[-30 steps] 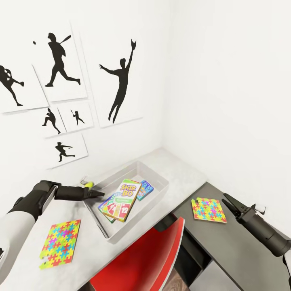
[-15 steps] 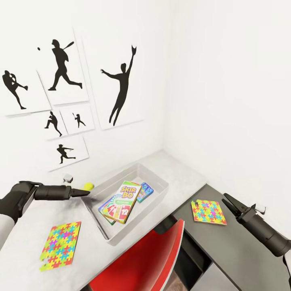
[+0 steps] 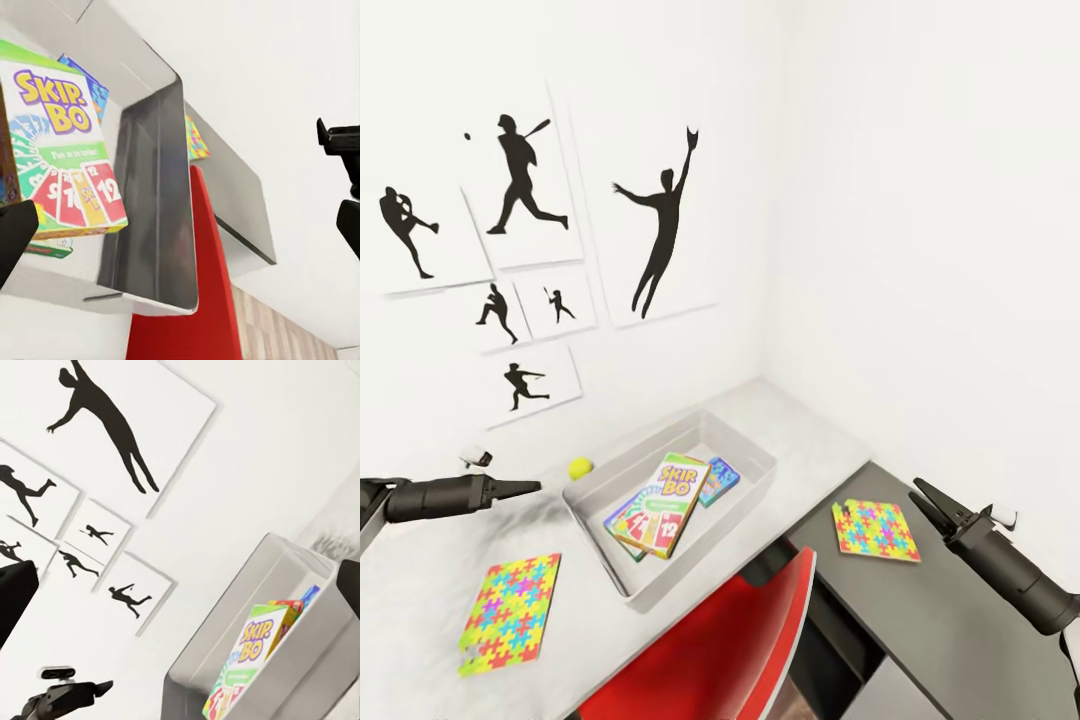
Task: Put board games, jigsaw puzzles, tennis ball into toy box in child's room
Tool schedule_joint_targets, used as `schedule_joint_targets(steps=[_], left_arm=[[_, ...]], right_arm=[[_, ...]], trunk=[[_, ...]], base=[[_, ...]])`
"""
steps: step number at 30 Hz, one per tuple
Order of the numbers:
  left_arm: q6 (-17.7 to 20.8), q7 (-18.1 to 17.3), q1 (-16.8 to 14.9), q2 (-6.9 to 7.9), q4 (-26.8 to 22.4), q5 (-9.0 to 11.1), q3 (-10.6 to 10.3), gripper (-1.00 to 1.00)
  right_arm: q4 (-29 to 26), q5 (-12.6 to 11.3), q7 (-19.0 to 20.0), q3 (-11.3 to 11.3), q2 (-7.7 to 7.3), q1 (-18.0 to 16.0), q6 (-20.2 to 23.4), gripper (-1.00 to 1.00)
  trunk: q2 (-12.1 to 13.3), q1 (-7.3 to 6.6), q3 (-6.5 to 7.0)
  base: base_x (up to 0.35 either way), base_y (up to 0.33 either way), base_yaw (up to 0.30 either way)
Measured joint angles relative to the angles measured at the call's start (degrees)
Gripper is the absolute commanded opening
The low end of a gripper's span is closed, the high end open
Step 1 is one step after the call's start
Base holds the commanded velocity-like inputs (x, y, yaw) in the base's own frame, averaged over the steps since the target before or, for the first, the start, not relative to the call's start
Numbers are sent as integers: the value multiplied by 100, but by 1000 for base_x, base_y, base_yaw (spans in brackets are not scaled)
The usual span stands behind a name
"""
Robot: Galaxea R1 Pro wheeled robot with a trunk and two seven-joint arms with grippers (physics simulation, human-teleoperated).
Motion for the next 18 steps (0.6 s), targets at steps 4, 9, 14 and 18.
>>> schedule_joint_targets(steps=[4, 9, 14, 18], left_arm=[[-3, 0, 14, 25, -5, 54, 1, 100], [-2, 0, 18, 21, -24, 70, 6, 100], [-1, 0, 19, 23, -29, 73, 9, 100], [-2, 1, 20, 20, -29, 75, 8, 100]], right_arm=[[0, 6, -5, 5, 5, 0, -6, 100], [0, 7, -8, 5, 7, 0, -9, 100], [0, 13, -23, 7, 13, 0, -8, 100], [-2, 16, -26, 7, 15, 1, -9, 100]], trunk=[[1, 2, 37], [0, 1, 84], [1, 0, 131], [1, 1, 168]], base=[[-118, 0, 0], [-151, 0, 0], [-38, -24, 12], [-63, -159, 51]])
